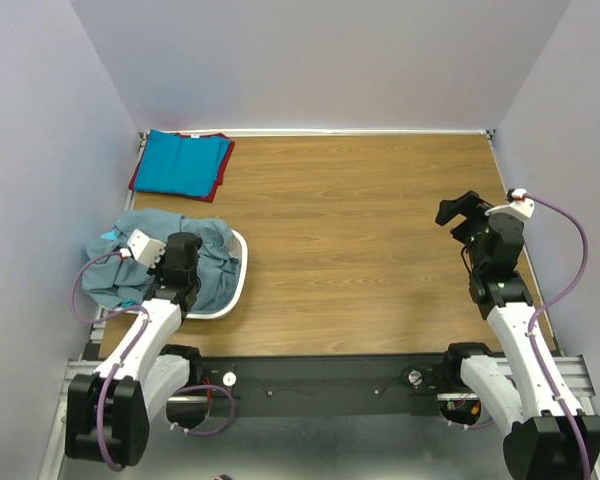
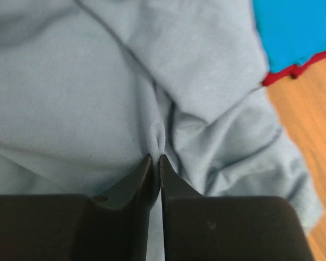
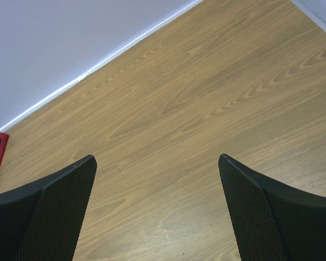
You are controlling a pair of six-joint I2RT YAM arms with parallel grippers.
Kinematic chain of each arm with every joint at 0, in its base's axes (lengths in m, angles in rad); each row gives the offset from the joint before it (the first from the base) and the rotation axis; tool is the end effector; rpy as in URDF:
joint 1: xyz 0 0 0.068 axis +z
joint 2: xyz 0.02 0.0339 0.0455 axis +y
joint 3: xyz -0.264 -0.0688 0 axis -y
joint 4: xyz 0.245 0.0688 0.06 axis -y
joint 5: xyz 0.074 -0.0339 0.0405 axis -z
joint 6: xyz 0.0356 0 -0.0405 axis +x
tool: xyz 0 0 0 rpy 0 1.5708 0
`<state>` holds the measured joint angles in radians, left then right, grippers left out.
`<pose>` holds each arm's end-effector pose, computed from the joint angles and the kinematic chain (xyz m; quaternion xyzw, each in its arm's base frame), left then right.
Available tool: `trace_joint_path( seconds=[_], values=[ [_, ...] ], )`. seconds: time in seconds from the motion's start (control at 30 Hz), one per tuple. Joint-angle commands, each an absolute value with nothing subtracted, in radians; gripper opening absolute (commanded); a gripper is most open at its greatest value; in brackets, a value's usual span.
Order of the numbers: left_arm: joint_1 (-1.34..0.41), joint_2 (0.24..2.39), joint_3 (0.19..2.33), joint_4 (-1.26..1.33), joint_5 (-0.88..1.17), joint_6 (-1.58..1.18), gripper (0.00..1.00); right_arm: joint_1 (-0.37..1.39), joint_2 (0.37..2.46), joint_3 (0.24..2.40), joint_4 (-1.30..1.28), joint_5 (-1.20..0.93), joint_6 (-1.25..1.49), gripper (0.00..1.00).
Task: Fold and stack the t-shirts
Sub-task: Grab the tshirt from the pile, then move the tshirt to the center of the board
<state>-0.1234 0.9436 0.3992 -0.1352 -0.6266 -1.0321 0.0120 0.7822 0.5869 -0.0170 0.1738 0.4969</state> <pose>0.1869 -0.0021 0.1871 -0.4961 0.7130 0.0090 0.4954 0.1914 -0.0039 0.2879 0.2390 0.7394 0.0922 0.6227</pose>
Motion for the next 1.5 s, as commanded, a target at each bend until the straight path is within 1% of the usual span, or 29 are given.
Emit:
trace_joint_path(
  seconds=[0.0, 0.1, 0.2, 0.23, 0.27, 0.33, 0.4, 0.43, 0.53, 0.57, 0.63, 0.67, 0.7, 0.77, 0.83, 0.87, 0.9, 0.93, 0.97, 1.03, 1.07, 1.1, 1.17, 1.27, 1.3, 1.33, 1.37, 1.43, 1.47],
  values=[
    [-0.117, 0.826, 0.397, -0.048, -0.586, -0.938, 0.13, 0.014, 0.77, 0.574, -0.014, 0.172, 0.503, 1.0],
    [-0.117, 0.695, 0.396, 0.011, -0.523, -0.833, 0.07, 0.012, 0.773, 0.572, -0.014, 0.167, 0.492, 1.0],
    [-0.117, 0.54, 0.38, 0.086, -0.523, -0.833, 0.07, 0.014, 0.767, 0.569, -0.014, 0.169, 0.483, 1.0],
    [-0.117, 0.504, 0.376, 0.113, -0.42, -0.749, 0.0, 0.012, 0.765, 0.566, -0.014, 0.172, 0.483, 1.0],
    [-0.117, 0.432, 0.37, 0.127, -0.402, -0.674, 0.0, 0.012, 0.764, 0.566, -0.014, 0.172, 0.482, 1.0],
    [-0.117, 0.376, 0.373, 0.147, -0.367, -0.623, 0.0, 0.012, 0.764, 0.566, -0.014, 0.175, 0.48, 1.0],
    [-0.117, 0.331, 0.391, 0.184, -0.286, -0.565, 0.0, 0.014, 0.77, 0.569, -0.014, 0.172, 0.48, 1.0],
    [-0.117, 0.331, 0.403, 0.216, -0.203, -0.545, 0.0, 0.012, 0.773, 0.571, -0.012, 0.169, 0.48, 1.0],
    [-0.117, 0.405, 0.5, 0.238, -0.069, -0.476, 0.0, 0.012, 0.779, 0.578, -0.014, 0.158, 0.483, 1.0],
    [-0.117, 0.469, 0.57, 0.238, 0.031, -0.459, 0.0, 0.012, 0.779, 0.581, -0.014, 0.155, 0.489, 1.0],
    [-0.117, 0.533, 0.644, 0.245, 0.166, -0.442, 0.0, 0.012, 0.779, 0.583, -0.014, 0.149, 0.494, 1.0],
    [-0.118, 0.59, 0.71, 0.259, 0.21, -0.443, 0.0, 0.012, 0.779, 0.583, -0.014, 0.146, 0.497, 1.0],
    [-0.118, 0.616, 0.739, 0.296, 0.295, -0.446, 0.0, 0.012, 0.779, 0.583, -0.014, 0.14, 0.502, 1.0],
    [-0.123, 0.681, 0.823, 0.346, 0.368, -0.471, 0.0, 0.014, 0.779, 0.581, -0.014, 0.14, 0.502, 1.0],
    [-0.144, 0.719, 0.883, 0.402, 0.435, -0.491, 0.0, 0.014, 0.781, 0.578, -0.014, 0.141, 0.503, 1.0],
    [-0.156, 0.76, 0.95, 0.413, 0.454, -0.498, 0.0, 0.012, 0.784, 0.578, -0.014, 0.141, 0.505, 1.0],
    [-0.194, 0.784, 0.988, 0.432, 0.498, -0.505, 0.0, 0.014, 0.784, 0.58, -0.014, 0.143, 0.505, 1.0],
    [-0.218, 0.807, 1.02, 0.433, 0.499, -0.511, 0.0, 0.012, 0.785, 0.581, -0.014, 0.143, 0.505, 1.0],
    [-0.25, 0.854, 1.079, 0.475, 0.556, -0.532, 0.0, 0.012, 0.788, 0.581, -0.014, 0.141, 0.505, 1.0],
    [-0.32, 0.902, 1.136, 0.506, 0.592, -0.532, 0.0, 0.012, 0.79, 0.584, -0.014, 0.143, 0.506, 1.0],
    [-0.401, 0.925, 1.162, 0.52, 0.609, -0.528, 0.0, 0.012, 0.792, 0.583, -0.014, 0.144, 0.508, 1.0],
    [-0.435, 0.964, 1.198, 0.534, 0.612, -0.526, 0.0, 0.012, 0.79, 0.581, -0.014, 0.144, 0.508, 1.0],
    [-0.497, 1.009, 1.187, 0.653, 0.661, -0.551, 0.0, 0.014, 0.79, 0.577, -0.014, 0.144, 0.509, 1.0],
    [-0.512, 1.087, 1.152, 0.736, 0.667, -0.597, 0.0, 0.012, 0.79, 0.572, -0.012, 0.138, 0.509, 1.0],
    [-0.512, 1.11, 1.141, 0.733, 0.66, -0.597, 0.03, 0.014, 0.793, 0.572, -0.014, 0.134, 0.508, 1.0],
    [-0.512, 1.133, 1.129, 0.7, 0.62, -0.589, 0.31, 0.014, 0.795, 0.571, -0.014, 0.132, 0.508, 1.0],
    [-0.512, 1.179, 1.12, 0.651, 0.571, -0.55, 0.43, 0.012, 0.795, 0.571, -0.014, 0.13, 0.503, 1.0],
    [-0.512, 1.228, 1.12, 0.531, 0.441, -0.511, 0.63, 0.012, 0.795, 0.568, -0.015, 0.127, 0.5, 1.0],
    [-0.512, 1.251, 1.126, 0.403, 0.284, -0.462, 0.76, 0.014, 0.796, 0.566, -0.015, 0.127, 0.497, 1.0]
  ],
)
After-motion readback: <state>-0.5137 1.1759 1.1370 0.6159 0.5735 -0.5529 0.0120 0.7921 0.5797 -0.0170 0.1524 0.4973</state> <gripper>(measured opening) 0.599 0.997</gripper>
